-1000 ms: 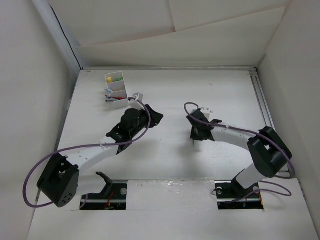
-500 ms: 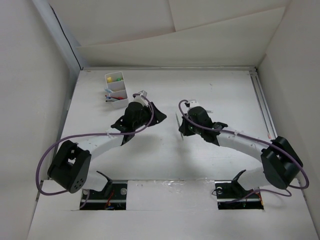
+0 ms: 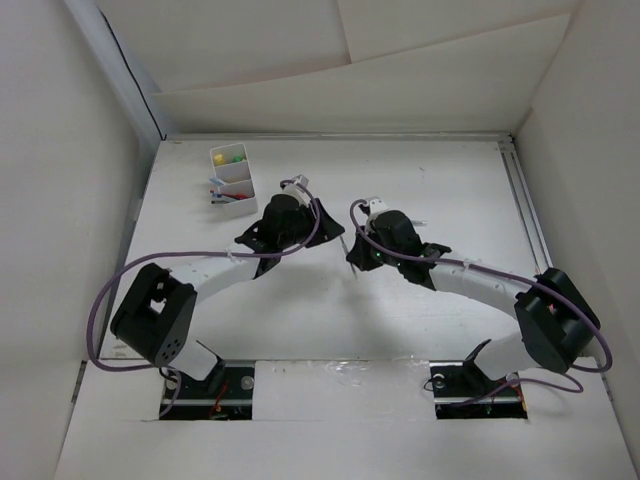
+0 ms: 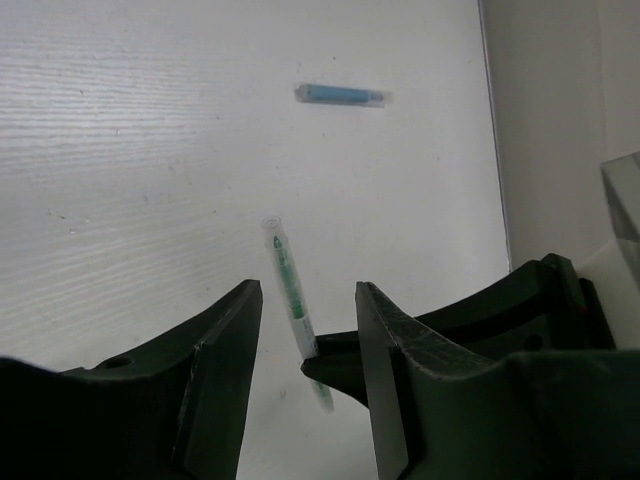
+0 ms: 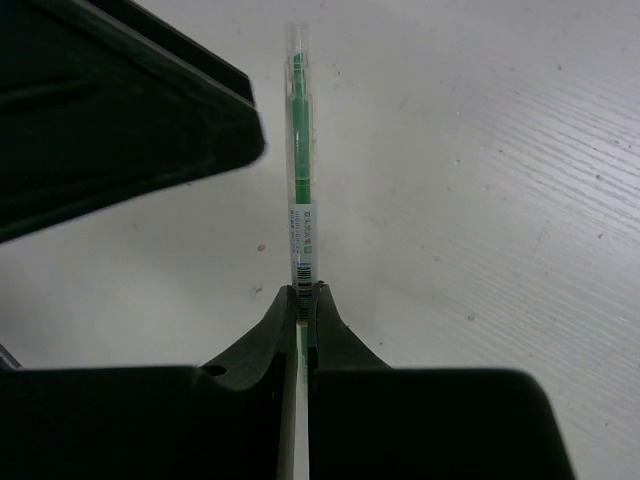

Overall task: Sort the stationery into containers
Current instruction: Pick up the pen from the center of the board, then place the pen in the storage box.

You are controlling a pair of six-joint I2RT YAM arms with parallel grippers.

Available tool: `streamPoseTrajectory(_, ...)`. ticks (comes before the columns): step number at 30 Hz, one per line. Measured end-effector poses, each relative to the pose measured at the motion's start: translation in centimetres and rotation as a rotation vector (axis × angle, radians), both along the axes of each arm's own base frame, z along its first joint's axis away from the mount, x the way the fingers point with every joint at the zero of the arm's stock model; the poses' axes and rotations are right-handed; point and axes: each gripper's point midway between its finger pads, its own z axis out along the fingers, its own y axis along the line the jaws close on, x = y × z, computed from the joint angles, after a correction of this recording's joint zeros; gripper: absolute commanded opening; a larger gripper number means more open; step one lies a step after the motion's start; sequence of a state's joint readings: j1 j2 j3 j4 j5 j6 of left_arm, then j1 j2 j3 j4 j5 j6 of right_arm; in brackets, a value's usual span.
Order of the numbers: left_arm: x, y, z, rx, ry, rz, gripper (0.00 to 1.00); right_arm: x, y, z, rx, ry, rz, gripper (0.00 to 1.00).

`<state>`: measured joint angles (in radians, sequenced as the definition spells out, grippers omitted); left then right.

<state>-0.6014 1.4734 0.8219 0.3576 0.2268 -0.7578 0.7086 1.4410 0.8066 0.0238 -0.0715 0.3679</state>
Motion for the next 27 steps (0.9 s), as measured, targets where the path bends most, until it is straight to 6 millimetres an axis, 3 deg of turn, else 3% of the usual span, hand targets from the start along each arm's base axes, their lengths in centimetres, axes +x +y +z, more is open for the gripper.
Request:
streamPoseTrajectory(4, -0.2, -0.6, -1.4, 0.025, 0.03, -0.013, 0.37, -0.1, 0.3, 0.2, 0.013, -0.003, 0.018, 0.0)
streamPoseTrajectory(15, 0.5, -0.8, -2.1, 0.036, 0.036, 0.007, 0.25, -0.8, 1.1, 0.7, 0.04, -0.008, 0.059, 0.0)
streamPoseTrajectory(18, 0.7, -1.0, -2.6, 0.042, 0.045, 0.007, 0.09, -0.8, 1.3, 0.9, 0.05, -0.014, 0.066, 0.0)
streamPoseTrajectory(21, 0.8, -1.2, -2.6, 0.027, 0.054, 0.008, 0.0, -0.9, 1.3, 0.8, 0.048, -0.011, 0.066, 0.0)
streamPoseTrajectory(23, 0.8, -1.5, -2.4, 0.025, 0.051, 0.006, 0.0, -0.9, 1.2, 0.8, 0.05, -0.014, 0.065, 0.0)
streamPoseTrajectory(25, 0.9, -1.5, -2.4, 0.023, 0.053, 0.01, 0.0, -0.9, 1.2, 1.0, 0.053, -0.021, 0.063, 0.06)
streamPoseTrajectory(26, 0.9, -1.5, -2.3, 0.02, 0.052, 0.011, 0.0, -0.9, 1.1, 1.1, 0.054, -0.025, 0.061, 0.19)
streamPoseTrajectory(27, 1.0, -1.5, -2.1, 0.017, 0.051, 0.012, 0.0, -0.9, 1.0, 1.2, 0.056, -0.029, 0.058, 0.26)
